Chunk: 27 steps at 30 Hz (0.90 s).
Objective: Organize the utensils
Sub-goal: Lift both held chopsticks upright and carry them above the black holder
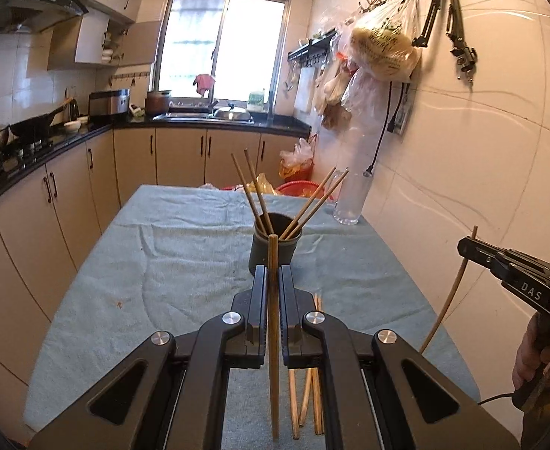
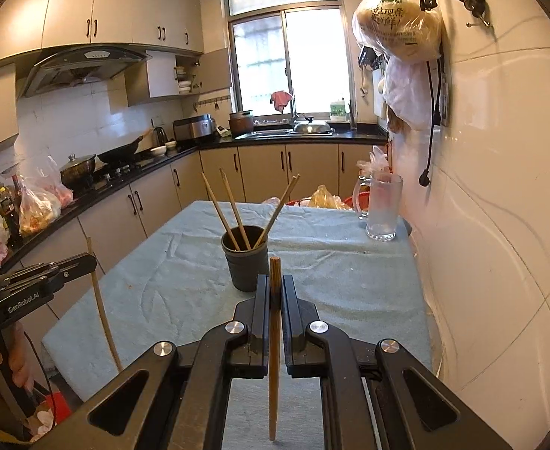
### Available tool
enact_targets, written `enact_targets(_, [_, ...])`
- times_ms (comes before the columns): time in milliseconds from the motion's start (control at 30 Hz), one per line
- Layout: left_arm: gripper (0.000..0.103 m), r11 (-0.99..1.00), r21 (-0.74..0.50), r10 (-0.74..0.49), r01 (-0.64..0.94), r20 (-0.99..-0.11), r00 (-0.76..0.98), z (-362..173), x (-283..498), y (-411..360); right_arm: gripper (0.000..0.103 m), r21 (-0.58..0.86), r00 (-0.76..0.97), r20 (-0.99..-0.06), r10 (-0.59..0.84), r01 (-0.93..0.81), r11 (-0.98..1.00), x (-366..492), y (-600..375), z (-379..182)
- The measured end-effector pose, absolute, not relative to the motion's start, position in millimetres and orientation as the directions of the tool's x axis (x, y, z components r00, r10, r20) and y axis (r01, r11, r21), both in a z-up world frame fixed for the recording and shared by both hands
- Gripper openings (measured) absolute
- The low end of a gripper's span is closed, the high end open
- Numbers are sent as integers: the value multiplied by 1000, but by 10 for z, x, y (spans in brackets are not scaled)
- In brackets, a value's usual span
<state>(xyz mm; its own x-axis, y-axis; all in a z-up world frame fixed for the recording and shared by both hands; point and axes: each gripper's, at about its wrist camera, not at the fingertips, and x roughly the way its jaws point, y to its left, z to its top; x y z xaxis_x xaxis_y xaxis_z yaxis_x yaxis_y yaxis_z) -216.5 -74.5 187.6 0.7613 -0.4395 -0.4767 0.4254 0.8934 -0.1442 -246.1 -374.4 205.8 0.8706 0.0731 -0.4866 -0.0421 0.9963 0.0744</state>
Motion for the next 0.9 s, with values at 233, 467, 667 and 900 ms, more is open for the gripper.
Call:
enact_targets(233, [5, 890, -140, -446, 433, -462, 767, 1921, -2151, -722, 6, 95, 875, -478, 76, -35, 995, -2430, -3765, 2070])
enact_targets(467, [5, 872, -191, -484, 451, -479, 733, 1998, -1902, -647, 6, 136, 879, -467, 93, -32, 990, -2252, -3789, 2127])
enact_targets(667, [5, 856, -228, -514, 464, -467, 719, 2204, -1637, -617, 6, 182, 891, -440, 111, -32, 983, -1982, -3799, 2251])
enact_targets(900, [5, 834, -235, -551, 499, -401, 732, 2632, -1333, -749, 6, 250, 932, -336, 134, -49, 967, -1651, -3820, 2544])
